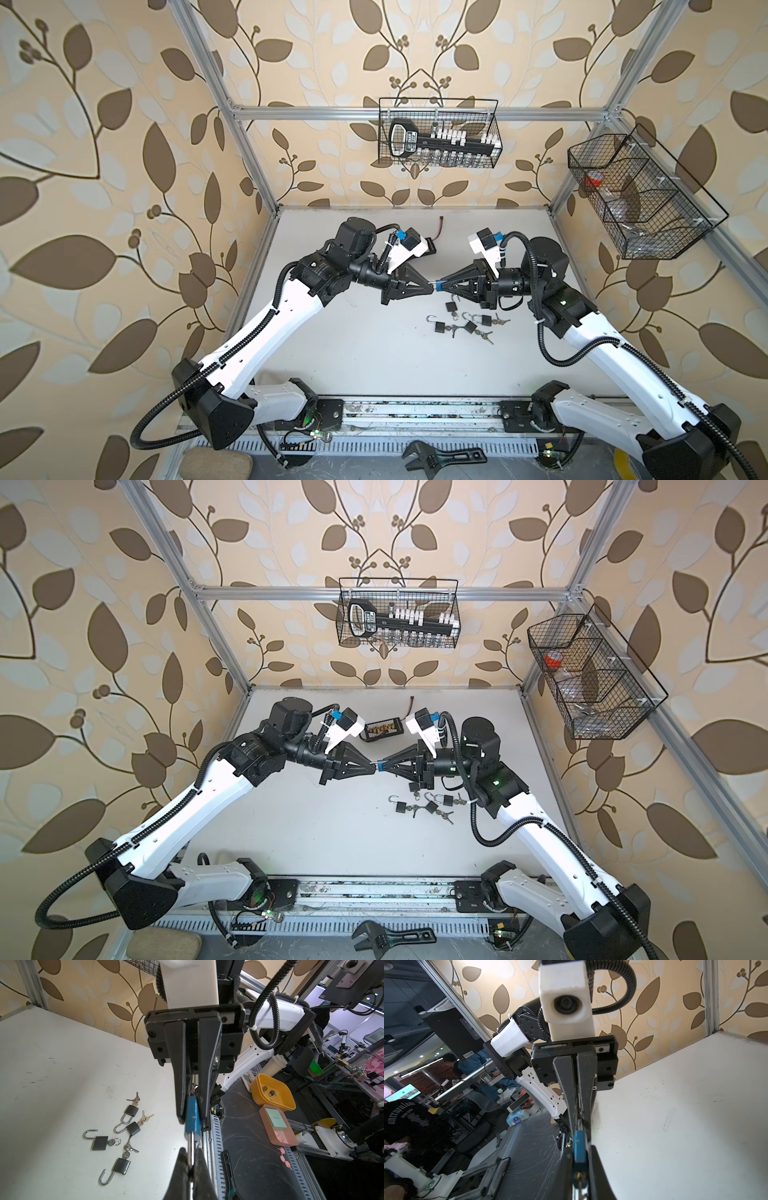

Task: Lock with the key

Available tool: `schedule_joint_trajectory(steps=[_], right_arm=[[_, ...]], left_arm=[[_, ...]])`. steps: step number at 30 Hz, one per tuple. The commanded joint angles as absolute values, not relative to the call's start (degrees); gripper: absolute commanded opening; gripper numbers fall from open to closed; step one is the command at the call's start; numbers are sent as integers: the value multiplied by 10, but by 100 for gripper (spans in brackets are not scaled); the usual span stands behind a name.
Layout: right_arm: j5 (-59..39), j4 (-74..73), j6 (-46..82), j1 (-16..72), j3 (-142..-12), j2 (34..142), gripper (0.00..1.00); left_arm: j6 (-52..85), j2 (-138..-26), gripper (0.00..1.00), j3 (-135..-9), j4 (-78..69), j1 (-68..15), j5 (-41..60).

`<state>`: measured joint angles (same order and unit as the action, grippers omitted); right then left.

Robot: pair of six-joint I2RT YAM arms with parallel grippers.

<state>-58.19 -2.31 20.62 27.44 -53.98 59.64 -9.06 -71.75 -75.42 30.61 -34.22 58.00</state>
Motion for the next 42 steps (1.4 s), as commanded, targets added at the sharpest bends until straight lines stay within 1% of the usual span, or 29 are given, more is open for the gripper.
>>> schedule_joint_trajectory(steps=[1, 8, 16, 21, 24, 30, 37, 42], right_arm=[[-550, -22, 172, 312, -550, 621, 0], [-523, -68, 181, 362, -542, 642, 0], [-519, -90, 186, 374, -539, 644, 0], [-504, -68, 171, 373, -532, 617, 0], [-511, -66, 174, 376, -527, 622, 0], [-496, -82, 172, 396, -490, 628, 0], [-469, -112, 182, 457, -461, 651, 0], [-459, -127, 181, 477, -452, 669, 0]], left_arm=[[-85, -725, 0, -757, 257, -346, 624], [-77, -737, 0, -757, 250, -348, 635], [-77, -740, 0, -758, 252, -353, 635], [-72, -712, 0, -744, 233, -348, 596], [-46, -704, 0, -731, 197, -341, 606], [-47, -701, 0, -729, 195, -340, 612], [-31, -700, 0, -726, 175, -339, 623], [-29, -694, 0, -721, 170, -339, 610]])
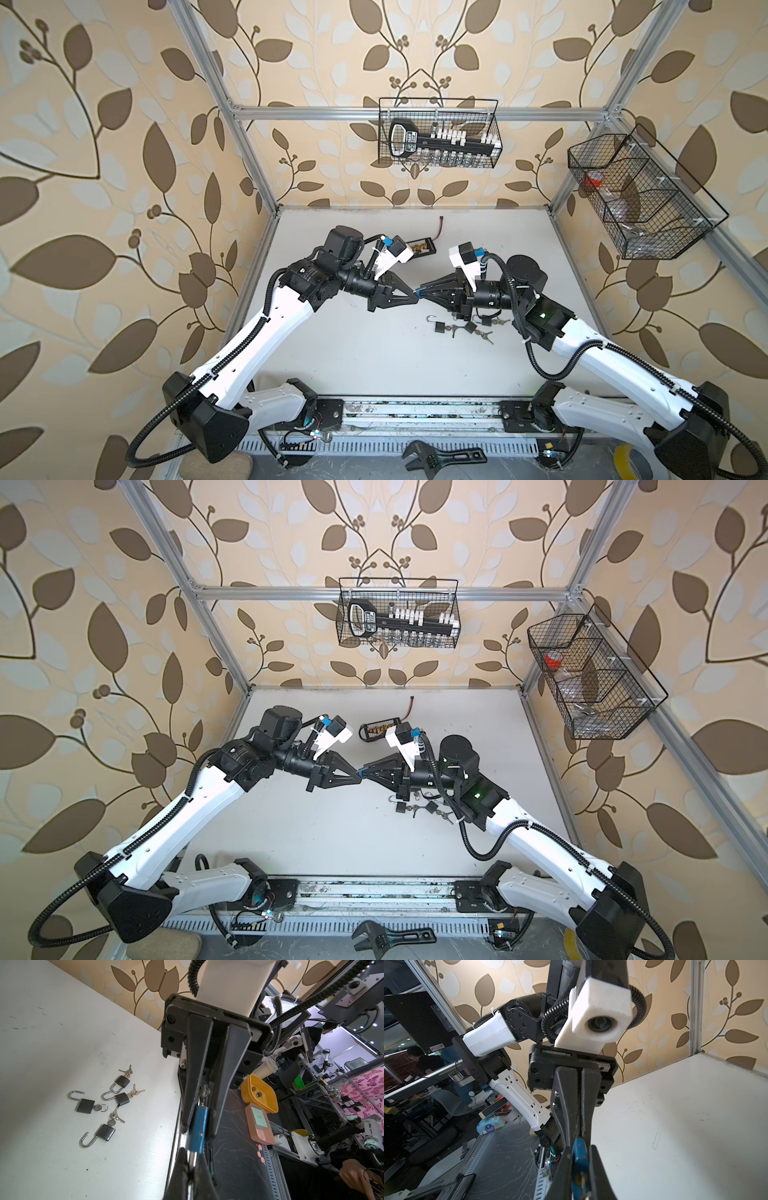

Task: Lock with the key

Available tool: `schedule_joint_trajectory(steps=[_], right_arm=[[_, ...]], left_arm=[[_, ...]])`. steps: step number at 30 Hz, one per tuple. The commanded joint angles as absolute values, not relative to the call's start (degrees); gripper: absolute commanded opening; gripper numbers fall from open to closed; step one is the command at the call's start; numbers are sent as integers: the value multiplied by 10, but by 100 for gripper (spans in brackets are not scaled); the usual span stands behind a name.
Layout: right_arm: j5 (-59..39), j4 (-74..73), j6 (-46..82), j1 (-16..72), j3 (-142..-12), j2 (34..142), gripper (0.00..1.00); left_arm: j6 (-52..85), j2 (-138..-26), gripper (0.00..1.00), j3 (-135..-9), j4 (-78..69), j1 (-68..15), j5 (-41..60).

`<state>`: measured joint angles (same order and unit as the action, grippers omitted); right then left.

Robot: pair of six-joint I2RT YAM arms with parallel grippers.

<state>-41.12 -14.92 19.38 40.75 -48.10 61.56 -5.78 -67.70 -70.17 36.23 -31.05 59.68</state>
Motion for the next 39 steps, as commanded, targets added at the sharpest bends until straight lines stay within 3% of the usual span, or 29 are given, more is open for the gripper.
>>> schedule_joint_trajectory(steps=[1, 17, 29, 33, 35, 37, 39], right_arm=[[-457, -128, 181, 476, -450, 668, 0], [-445, -109, 186, 409, -447, 555, 0], [-452, -114, 194, 399, -432, 537, 0], [-449, -104, 184, 399, -450, 536, 28], [-436, -77, 169, 399, -471, 533, 49], [-418, -52, 157, 389, -487, 527, 59], [-394, -36, 153, 375, -499, 515, 62]], left_arm=[[-28, -691, 0, -719, 169, -340, 605], [-22, -674, 0, -712, 163, -320, 600], [-19, -666, 0, -706, 155, -309, 603], [-29, -678, 0, -713, 171, -309, 613], [-36, -685, 0, -719, 182, -309, 617], [-39, -690, 0, -722, 189, -309, 616], [-45, -693, 0, -723, 196, -309, 612]])
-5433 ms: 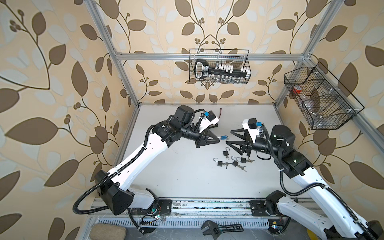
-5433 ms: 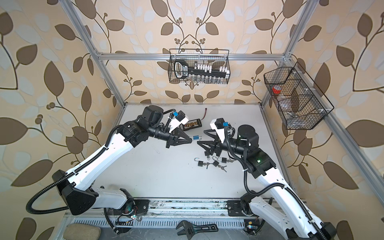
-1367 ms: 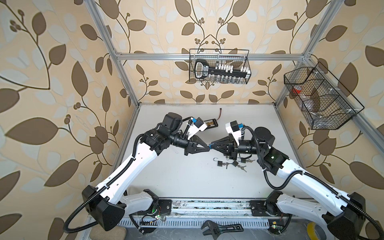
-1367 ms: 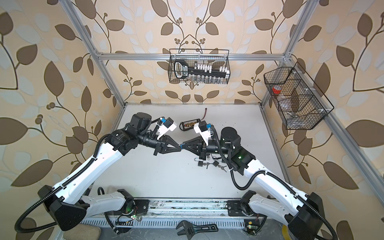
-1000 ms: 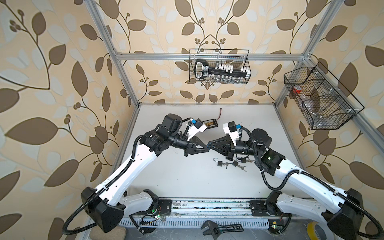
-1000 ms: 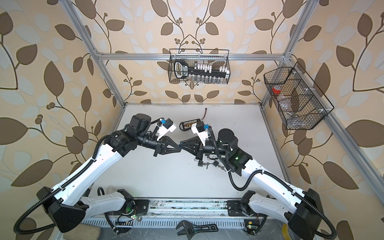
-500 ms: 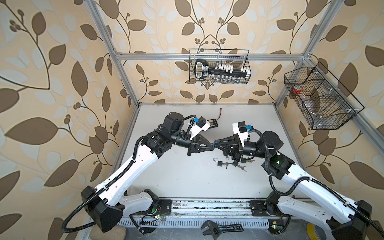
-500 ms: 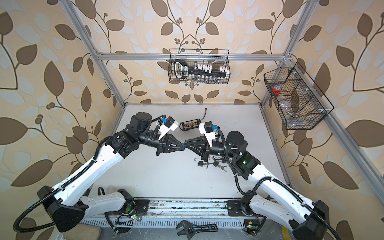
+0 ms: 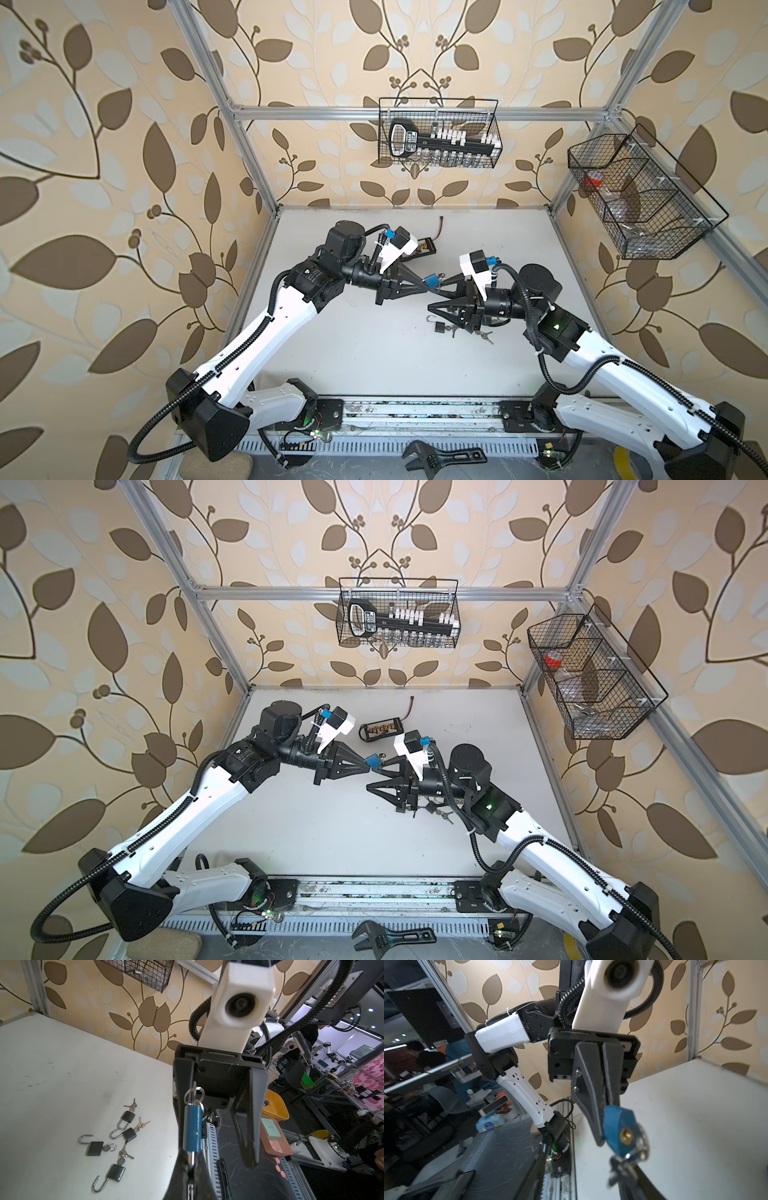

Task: Lock with the key

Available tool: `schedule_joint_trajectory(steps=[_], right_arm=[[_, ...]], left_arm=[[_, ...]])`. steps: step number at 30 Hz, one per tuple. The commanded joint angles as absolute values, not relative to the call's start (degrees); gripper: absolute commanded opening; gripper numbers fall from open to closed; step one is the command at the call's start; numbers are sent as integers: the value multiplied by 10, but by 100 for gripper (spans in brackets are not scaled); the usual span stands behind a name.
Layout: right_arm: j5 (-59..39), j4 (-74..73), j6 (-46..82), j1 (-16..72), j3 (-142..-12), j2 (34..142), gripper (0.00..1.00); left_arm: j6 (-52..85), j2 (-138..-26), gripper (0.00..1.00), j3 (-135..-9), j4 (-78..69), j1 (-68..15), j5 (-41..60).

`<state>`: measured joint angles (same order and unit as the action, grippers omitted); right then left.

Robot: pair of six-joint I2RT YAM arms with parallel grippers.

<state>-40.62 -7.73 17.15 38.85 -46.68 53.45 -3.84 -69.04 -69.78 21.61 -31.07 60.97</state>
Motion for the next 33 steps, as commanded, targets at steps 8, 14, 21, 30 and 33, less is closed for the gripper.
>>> schedule_joint_trajectory(steps=[8, 14, 21, 30, 33], right_arm=[[-382, 35, 143, 331, -538, 489, 62], [-412, 71, 129, 304, -571, 495, 61], [-497, 82, 141, 252, -591, 517, 50], [-563, 103, 127, 250, -596, 538, 41], [-564, 111, 120, 250, -596, 541, 38]], left_arm=[[-75, -719, 0, -749, 247, -313, 618], [-98, -726, 0, -757, 276, -328, 625], [-116, -732, 0, -764, 298, -340, 635], [-122, -736, 0, -766, 308, -345, 635], [-124, -737, 0, -768, 310, -346, 635]])
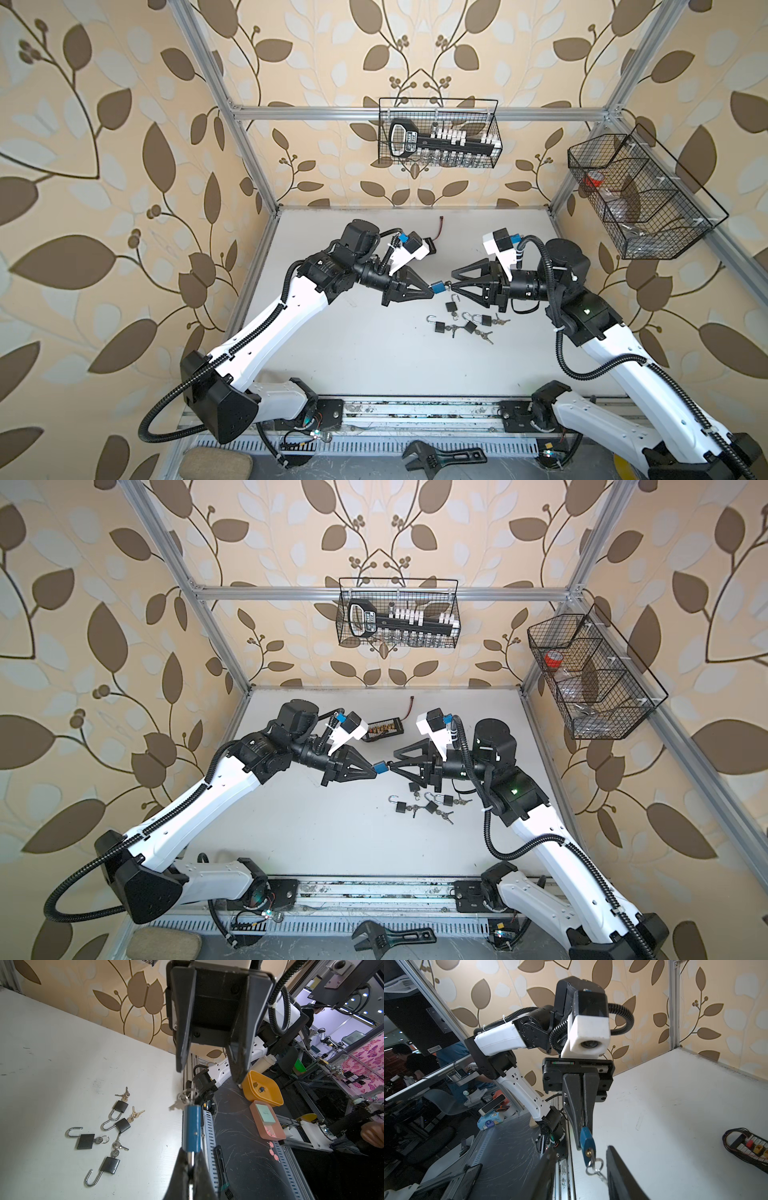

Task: Lock with the key

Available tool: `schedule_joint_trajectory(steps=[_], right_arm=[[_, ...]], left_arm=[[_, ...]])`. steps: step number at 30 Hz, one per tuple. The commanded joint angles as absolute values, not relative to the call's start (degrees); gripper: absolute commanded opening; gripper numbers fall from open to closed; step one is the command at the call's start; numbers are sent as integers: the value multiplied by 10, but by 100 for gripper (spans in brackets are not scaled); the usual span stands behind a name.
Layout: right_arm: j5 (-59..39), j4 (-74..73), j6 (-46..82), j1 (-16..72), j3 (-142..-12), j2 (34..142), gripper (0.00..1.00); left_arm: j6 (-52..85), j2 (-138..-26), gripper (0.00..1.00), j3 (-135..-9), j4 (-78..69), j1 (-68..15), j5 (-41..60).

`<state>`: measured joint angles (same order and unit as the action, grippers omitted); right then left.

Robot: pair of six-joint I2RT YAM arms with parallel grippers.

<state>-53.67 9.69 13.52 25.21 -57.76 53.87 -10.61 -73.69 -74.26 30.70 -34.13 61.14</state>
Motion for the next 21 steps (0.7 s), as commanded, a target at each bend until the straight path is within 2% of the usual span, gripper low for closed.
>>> schedule_joint_trajectory(steps=[1, 7, 13, 21], right_arm=[[-562, 114, 118, 250, -595, 542, 38], [-560, 115, 115, 250, -592, 549, 35], [-563, 104, 115, 250, -587, 551, 22], [-556, 102, 116, 250, -568, 548, 23]], left_arm=[[-124, -737, 0, -768, 310, -348, 635], [-125, -741, 0, -769, 313, -350, 634], [-129, -739, 0, -772, 319, -352, 630], [-133, -736, 0, -772, 322, -352, 625]])
